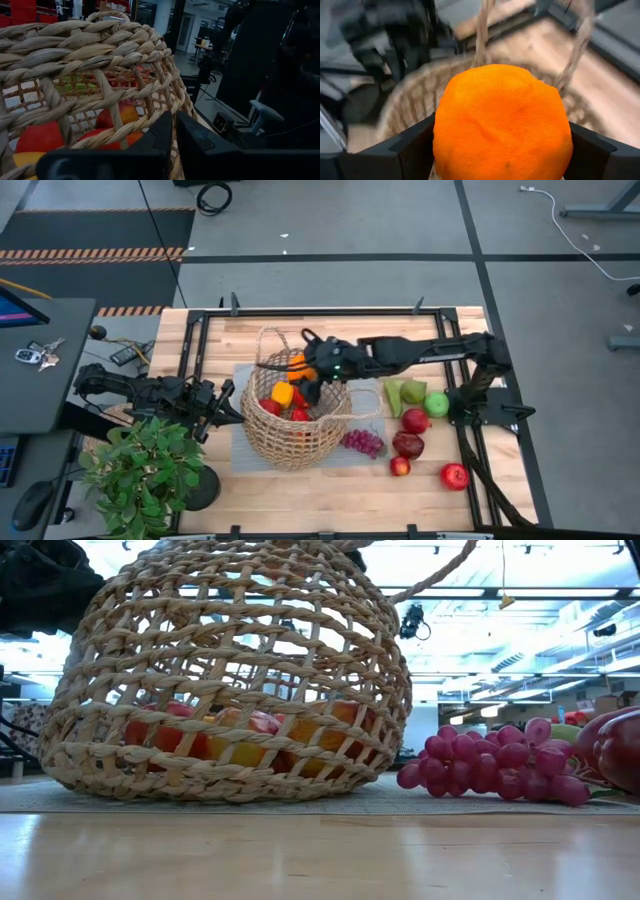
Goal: Build produce basket
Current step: Put the orange into the basket, then put the green cucumber into the basket
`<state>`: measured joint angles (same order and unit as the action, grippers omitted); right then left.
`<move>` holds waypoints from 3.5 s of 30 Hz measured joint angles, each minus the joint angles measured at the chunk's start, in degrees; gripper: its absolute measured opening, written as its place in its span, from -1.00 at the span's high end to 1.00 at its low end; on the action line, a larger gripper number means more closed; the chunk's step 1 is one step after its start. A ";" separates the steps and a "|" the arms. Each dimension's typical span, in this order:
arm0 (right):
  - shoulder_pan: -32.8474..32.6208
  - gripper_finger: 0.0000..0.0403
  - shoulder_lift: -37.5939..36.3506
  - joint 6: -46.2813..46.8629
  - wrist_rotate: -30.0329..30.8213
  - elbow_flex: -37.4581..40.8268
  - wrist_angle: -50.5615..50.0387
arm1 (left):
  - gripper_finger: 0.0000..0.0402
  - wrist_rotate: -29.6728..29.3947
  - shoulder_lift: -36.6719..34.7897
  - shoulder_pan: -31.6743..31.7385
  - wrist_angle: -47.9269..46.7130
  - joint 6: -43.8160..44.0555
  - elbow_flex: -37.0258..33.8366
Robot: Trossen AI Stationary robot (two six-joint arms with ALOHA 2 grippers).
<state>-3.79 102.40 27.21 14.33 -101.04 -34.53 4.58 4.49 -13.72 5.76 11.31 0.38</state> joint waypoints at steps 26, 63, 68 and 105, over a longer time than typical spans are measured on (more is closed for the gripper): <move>6.91 -0.89 12.03 -10.47 -17.73 0.03 4.46 | 0.82 -0.01 -0.01 0.01 0.07 -0.02 0.01; -17.33 -0.89 -11.62 26.28 18.73 -0.02 -39.77 | 0.86 0.00 0.00 0.01 0.00 -0.03 0.01; -17.47 -0.89 -11.71 38.06 20.15 -0.02 -54.03 | 0.85 0.00 0.00 0.01 0.00 0.00 0.00; 20.17 -0.89 -13.16 15.21 -14.82 39.38 -28.43 | 0.82 0.00 -0.01 0.00 0.00 -0.04 0.01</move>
<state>16.38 89.24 42.42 -0.49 -61.66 -62.96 4.58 4.48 -13.71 5.76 11.27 0.39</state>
